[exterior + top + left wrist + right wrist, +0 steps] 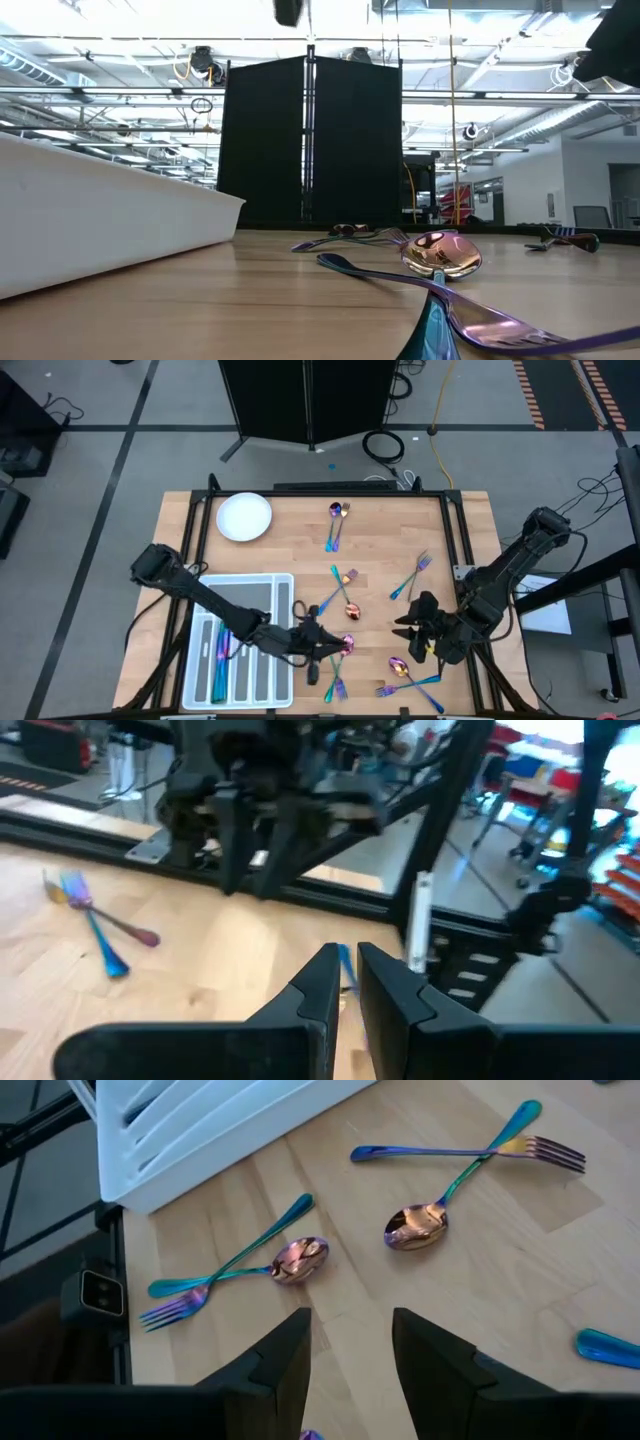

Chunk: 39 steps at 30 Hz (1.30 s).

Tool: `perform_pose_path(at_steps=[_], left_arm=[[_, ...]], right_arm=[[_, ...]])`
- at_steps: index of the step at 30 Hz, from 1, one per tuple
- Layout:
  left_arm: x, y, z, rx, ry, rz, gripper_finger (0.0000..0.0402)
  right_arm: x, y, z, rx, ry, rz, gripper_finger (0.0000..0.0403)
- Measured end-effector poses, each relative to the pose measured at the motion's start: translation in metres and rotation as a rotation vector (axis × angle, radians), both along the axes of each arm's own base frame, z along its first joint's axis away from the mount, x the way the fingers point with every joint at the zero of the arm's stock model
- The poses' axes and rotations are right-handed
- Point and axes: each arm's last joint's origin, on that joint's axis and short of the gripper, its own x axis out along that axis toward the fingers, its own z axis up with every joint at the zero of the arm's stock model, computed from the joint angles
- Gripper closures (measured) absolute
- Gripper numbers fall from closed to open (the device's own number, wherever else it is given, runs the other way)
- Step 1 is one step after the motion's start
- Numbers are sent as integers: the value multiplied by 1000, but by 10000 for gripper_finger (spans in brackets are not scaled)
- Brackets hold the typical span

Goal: Sort silverware
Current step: Put the iridescent blue fork in the middle right slot of the silverware tray

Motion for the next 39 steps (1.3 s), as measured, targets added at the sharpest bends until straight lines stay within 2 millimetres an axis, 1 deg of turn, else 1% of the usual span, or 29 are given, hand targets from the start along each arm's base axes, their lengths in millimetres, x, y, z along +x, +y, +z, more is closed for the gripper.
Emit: perform_pose_path(at_steps=[3,5,11,15,17,20,23,26,31,34,37,39], left_arm=[[16,8,-11,10,23,35,362],[28,17,-16,8,37,31,362],[70,57,-40,-60,163,18,362],[101,82,-48,-96,236,19,362],[116,93,-55,-96,293,22,362],[140,111,-57,-101,355,27,362],[163,129,-56,-116,382,26,362],[182,145,-57,-114,387,16,362],[205,169,-59,-98,380,64,362],[215,189,-63,-102,382,106,362],[216,205,-65,-93,431,134,362],[213,208,-56,-14,442,117,362]], right_arm=[[-1,1,0,-4,-1,7,273],[-2,2,0,-8,-3,8,273],[-4,-1,-2,-40,15,-2,273],[-6,-5,-2,-86,7,-39,273],[-9,-9,-1,-96,9,-74,273],[-18,-19,-1,-94,48,-143,273],[-28,-30,-4,-110,114,-256,273],[-39,-44,-7,-161,172,-386,273],[-50,-55,-6,-173,198,-548,273],[-52,-60,-6,-169,204,-609,273],[-54,-63,-7,-163,246,-649,273],[-54,-65,-12,-167,258,-658,273]])
